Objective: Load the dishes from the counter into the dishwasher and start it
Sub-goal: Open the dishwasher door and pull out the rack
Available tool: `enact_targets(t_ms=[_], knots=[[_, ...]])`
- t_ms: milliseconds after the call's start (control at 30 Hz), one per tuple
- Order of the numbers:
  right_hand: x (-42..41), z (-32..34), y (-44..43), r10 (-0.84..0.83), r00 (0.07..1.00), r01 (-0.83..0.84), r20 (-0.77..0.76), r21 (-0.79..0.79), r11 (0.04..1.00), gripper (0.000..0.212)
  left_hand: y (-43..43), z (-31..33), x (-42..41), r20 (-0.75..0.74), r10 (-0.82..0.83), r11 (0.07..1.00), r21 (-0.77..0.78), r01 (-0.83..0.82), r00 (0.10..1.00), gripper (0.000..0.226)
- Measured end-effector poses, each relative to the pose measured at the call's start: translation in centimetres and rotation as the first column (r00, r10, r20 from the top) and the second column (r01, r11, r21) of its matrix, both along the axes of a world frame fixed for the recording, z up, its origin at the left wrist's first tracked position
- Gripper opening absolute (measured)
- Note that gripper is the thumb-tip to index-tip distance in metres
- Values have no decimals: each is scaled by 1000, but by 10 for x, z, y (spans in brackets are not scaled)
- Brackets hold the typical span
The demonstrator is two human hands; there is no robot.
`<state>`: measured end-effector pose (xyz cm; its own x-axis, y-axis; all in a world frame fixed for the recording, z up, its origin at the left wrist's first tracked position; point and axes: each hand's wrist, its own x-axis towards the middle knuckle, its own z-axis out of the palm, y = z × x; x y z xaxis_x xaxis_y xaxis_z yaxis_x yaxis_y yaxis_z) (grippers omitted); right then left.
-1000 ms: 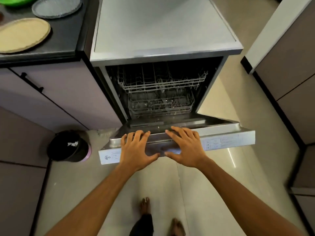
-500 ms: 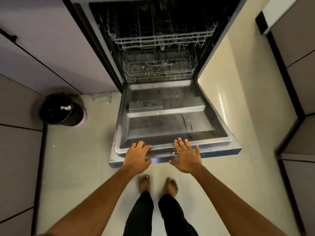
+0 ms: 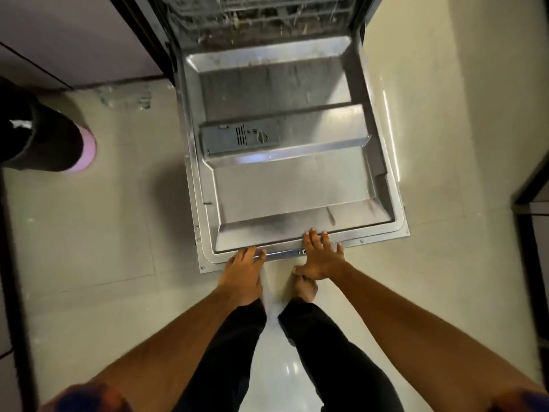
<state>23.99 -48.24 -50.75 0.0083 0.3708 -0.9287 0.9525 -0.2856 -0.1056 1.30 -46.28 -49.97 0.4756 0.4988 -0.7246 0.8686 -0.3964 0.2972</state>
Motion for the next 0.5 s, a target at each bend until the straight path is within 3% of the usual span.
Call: enact_targets(t_ms=[133,233,333,500], knots=[[-6,-51,-3,-39,999,39,-8,-29,999,110,-7,-51,-3,-49,-39,997,-71,36,998,74],[-15,-75,-14,-59,998,58,33,16,998,116,-12,-71,-6,-31,-88,996,24,89,996,70],[-21,-80,-24,-29,997,25,73,55,998,119,-21,-76,-14,-36,-149,988,31,150,988,80],[-15,-67,-2,-56,998,57,4,-58,997,111,-6,-69,-5,-2,81,986,-145,-80,997,72]])
